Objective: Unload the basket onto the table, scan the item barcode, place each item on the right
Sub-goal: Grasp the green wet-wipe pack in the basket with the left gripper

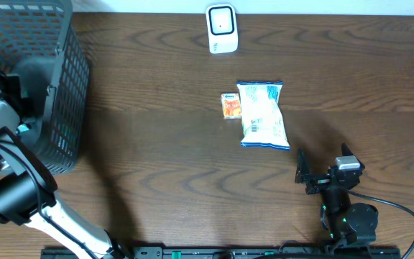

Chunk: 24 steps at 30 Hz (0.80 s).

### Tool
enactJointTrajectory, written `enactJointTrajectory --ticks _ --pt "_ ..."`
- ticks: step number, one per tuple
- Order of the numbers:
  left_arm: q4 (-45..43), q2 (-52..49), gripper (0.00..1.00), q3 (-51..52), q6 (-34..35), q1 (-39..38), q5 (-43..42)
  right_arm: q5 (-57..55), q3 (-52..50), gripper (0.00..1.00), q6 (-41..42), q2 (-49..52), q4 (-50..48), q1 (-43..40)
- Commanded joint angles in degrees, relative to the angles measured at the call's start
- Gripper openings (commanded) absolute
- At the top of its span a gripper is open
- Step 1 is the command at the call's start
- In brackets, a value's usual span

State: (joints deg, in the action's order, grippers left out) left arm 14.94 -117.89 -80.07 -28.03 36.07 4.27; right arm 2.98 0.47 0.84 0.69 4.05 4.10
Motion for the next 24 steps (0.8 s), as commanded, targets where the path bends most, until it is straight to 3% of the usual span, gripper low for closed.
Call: enactJointTrajectory --ticks 1,2,9,14,20,24 --pt "1.4 -2.6 0.11 0.7 3.3 0.1 -0.6 0.0 -0.1 0.99 0.4 -0.3 0.2 0.3" --pt "1.4 -2.5 0.08 0.7 5.0 0.1 -0.6 0.0 -0.1 0.99 0.4 -0.3 0.2 0.3" --pt "1.7 2.0 0.07 0.7 19.4 0.1 -2.8 0.0 -0.1 0.99 0.4 -0.3 0.2 0.3" --pt "2.8 9.9 0.07 0.7 24.4 0.1 -12.8 0.0 -0.1 0.99 0.4 -0.3 0.2 0.3" --pt "2.9 22.2 0.08 0.7 36.2 0.1 -24.6 0.0 -0.1 0.99 0.4 -0.3 0.2 0.3" --pt "2.6 29.2 0.07 0.7 36.9 -0.5 -32.8 0.0 -0.1 0.99 0.4 -0.3 0.2 0.3"
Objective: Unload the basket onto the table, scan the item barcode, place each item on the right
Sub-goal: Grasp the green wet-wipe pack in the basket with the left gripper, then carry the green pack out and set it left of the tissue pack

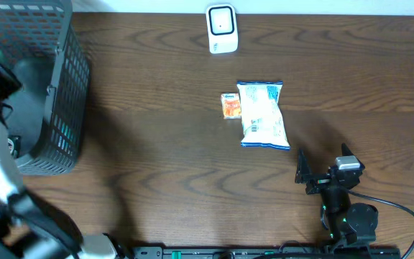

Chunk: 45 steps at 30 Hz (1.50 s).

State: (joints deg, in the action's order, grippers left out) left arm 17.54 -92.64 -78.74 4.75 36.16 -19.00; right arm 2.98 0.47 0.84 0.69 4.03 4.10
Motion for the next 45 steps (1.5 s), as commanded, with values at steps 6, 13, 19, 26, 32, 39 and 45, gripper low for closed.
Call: enactJointTrajectory --ticks 6,13,19,26,32,39,45 --pt "0.3 11.9 0.07 -0.6 4.2 -4.5 -15.0 0.0 -0.1 0.99 0.4 -0.3 0.2 0.3" --pt "0.4 15.1 0.08 -0.6 4.2 -18.1 -15.4 0.0 -0.1 0.99 0.4 -0.3 0.2 0.3" --pt "5.0 14.0 0.07 -0.5 4.1 -31.5 -15.1 0.0 -0.1 0.99 0.4 -0.3 0.2 0.3" --pt "10.1 9.8 0.07 -0.5 4.2 -44.7 -5.9 0.0 -0.1 0.99 0.4 -0.3 0.2 0.3" --pt "13.9 2.3 0.07 -0.5 7.3 -53.2 6.8 0.0 -0.1 0.99 0.4 -0.3 0.2 0.3" --pt "13.3 -8.8 0.07 -0.5 23.0 -58.3 14.1 0.0 -0.1 0.99 0.4 -0.3 0.2 0.3" --pt "9.9 -15.6 0.08 -0.5 29.9 -59.5 14.1 0.0 -0.1 0.99 0.4 -0.3 0.2 0.3"
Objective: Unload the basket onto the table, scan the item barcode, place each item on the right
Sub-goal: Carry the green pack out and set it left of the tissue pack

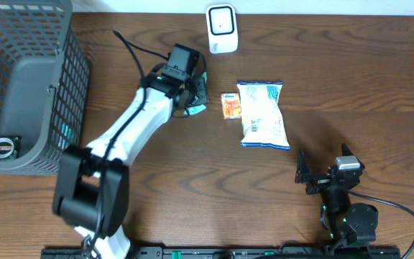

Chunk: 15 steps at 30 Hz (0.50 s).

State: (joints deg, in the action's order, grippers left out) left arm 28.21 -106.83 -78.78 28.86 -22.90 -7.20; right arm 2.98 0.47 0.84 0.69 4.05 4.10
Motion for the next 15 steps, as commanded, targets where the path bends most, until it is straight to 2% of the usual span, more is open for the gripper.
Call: enactJointTrajectory --ticks 1,2,4,8,9,10,11,15 --pt "-0.9 -2.0 0.08 -0.5 5.7 -0.6 2.3 0.0 -0.1 0.99 0.4 -0.3 0.2 0.3" --pt "-1.0 -2.4 0.08 -0.5 5.7 -0.7 2.3 0.0 -0.1 0.99 0.4 -0.3 0.2 0.3" --pt "-1.0 -2.9 0.22 -0.5 5.7 -0.8 2.3 0.0 -0.1 0.99 0.4 -0.3 0.2 0.3" --pt "-0.8 -2.9 0.23 -0.5 5.7 -1.0 2.3 0.0 -0.1 0.99 0.4 -0.3 0.2 0.3" --pt "-0.8 -2.9 0.27 -0.5 5.7 -1.1 2.1 0.0 -0.1 0.99 0.4 -0.3 0.2 0.3" --pt "-0.8 -2.9 0.34 -0.5 5.7 -1.1 1.6 0.0 -0.1 0.99 0.4 -0.3 0.2 0.3" --pt "-0.8 -2.9 0.37 -0.5 5.7 -1.1 0.9 0.0 -0.1 0.99 0.4 -0.3 0.2 0.3" --pt "-0.9 -2.8 0.37 -0.6 5.2 -1.0 -1.4 0.0 -0.1 0.99 0.4 -0.3 0.2 0.3"
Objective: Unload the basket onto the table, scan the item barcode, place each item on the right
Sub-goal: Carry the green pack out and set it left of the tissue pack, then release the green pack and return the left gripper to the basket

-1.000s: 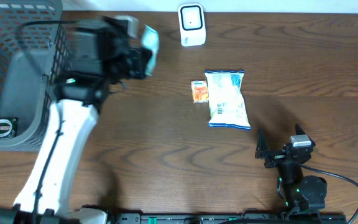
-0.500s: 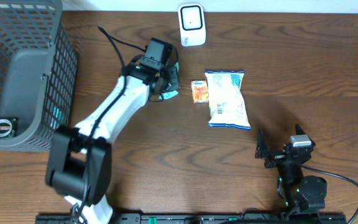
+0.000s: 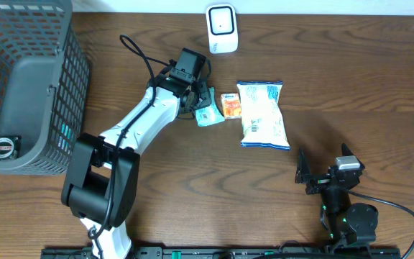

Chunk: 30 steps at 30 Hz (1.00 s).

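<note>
A white barcode scanner (image 3: 221, 29) stands at the back middle of the table. My left arm reaches in from the lower left. The left gripper (image 3: 205, 103) hangs low over the table, shut on a small teal and white packet (image 3: 213, 117) that sticks out below its fingers. That packet lies just left of a small orange packet (image 3: 230, 106), about a hand's length in front of the scanner. At the front right my right gripper (image 3: 302, 174) rests open, holding nothing.
A white and blue bag (image 3: 263, 115) lies right of the orange packet. A dark wire basket (image 3: 70, 79) fills the left end of the table, with a black and red item (image 3: 2, 147) on its floor.
My left gripper has shifted a little right and toward the front, so the teal packet now shows more fully and sits close beside the orange packet. The right arm is unchanged.
My left arm first reached down into the basket at the far left. Then it was lifted at the basket's edge. Later it stood mid-table near the scanner with a teal packet under its fingers, and now the packet sits beside the orange one.
</note>
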### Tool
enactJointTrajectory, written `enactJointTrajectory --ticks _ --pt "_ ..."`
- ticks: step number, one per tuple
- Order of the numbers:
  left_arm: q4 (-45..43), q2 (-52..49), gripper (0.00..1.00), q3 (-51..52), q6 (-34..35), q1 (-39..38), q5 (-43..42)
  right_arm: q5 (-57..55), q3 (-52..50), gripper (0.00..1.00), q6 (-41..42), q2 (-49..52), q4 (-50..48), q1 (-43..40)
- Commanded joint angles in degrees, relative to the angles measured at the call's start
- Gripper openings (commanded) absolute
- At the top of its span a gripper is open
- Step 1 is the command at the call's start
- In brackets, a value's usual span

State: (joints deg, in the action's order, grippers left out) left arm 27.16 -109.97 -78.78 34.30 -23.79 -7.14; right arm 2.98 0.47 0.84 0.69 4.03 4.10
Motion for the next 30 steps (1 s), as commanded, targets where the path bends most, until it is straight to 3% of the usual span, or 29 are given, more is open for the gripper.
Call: enactJointTrajectory --ticks 1,9,12,15,18,26,30 --pt "0.2 0.6 0.37 -0.7 -0.8 -0.1 -1.4 0.0 -0.1 0.99 0.4 -0.3 0.2 0.3" --pt "-0.3 10.5 0.41 -1.8 -13.1 2.0 -1.2 0.0 -0.1 0.99 0.4 -0.3 0.2 0.3" --pt "-0.2 16.5 0.58 -1.8 -16.0 3.7 -1.2 0.0 -0.1 0.99 0.4 -0.3 0.2 0.3" --pt "2.4 21.9 0.92 -1.8 -16.7 5.6 -1.2 0.0 -0.1 0.99 0.4 -0.3 0.2 0.3" --pt "5.5 25.2 0.99 -1.8 -16.7 7.3 -1.2 0.0 -0.1 0.99 0.4 -0.3 0.2 0.3" --pt "7.5 29.6 0.98 -2.5 -22.3 12.0 -1.2 0.0 -0.1 0.99 0.4 -0.3 0.2 0.3" --pt "12.7 29.9 0.98 -8.8 -23.0 16.7 -1.2 0.0 -0.1 0.99 0.4 -0.3 0.2 0.3"
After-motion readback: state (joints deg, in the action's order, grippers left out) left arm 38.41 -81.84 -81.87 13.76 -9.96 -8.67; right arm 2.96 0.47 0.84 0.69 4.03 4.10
